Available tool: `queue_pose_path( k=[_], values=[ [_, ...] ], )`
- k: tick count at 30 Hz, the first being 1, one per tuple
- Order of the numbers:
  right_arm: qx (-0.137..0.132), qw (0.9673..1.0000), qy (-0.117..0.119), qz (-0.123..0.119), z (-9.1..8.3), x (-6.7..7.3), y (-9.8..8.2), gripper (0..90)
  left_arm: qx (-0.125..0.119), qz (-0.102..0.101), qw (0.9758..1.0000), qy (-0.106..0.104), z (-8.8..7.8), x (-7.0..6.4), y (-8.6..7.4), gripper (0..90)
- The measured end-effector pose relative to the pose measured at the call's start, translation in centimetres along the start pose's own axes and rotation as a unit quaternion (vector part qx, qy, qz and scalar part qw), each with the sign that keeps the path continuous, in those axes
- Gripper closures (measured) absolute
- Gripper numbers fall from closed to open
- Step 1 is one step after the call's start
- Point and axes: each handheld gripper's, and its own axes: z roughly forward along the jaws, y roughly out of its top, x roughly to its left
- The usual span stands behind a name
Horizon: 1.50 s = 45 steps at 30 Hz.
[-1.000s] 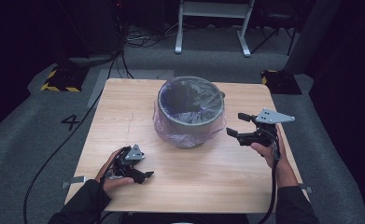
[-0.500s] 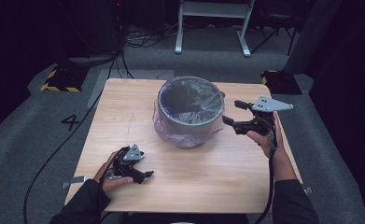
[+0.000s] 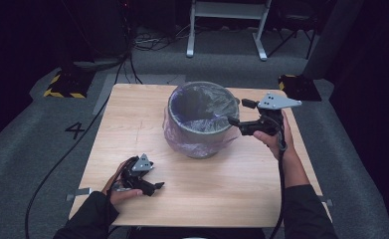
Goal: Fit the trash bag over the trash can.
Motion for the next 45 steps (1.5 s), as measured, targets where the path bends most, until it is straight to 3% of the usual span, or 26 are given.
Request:
queue_pose_path(
  k=[14,19,27,32,45],
  values=[
    [0.030,0.9995,0.003,-0.005,3.1,-0.3,1.7,19.6,0.001,0.001,1.0000,-0.002,0.0,0.0,0.0,12.7],
    [0.042,0.9989,0.020,0.007,4.5,-0.5,2.0,19.6,0.001,0.001,1.0000,-0.002,0.0,0.0,0.0,12.7],
    [0.068,0.9976,0.014,-0.004,6.4,-0.4,2.5,19.8,0.001,0.001,1.0000,-0.002,0.0,0.0,0.0,12.7],
    [0.093,0.9952,0.023,-0.016,7.2,-0.3,2.8,26.1,0.001,0.006,1.0000,-0.004,0.0,0.0,0.0,13.3],
    [0.120,0.9923,0.025,-0.014,9.0,-0.1,2.6,25.5,0.001,0.006,1.0000,-0.004,0.0,0.0,0.0,13.3]
  ],
)
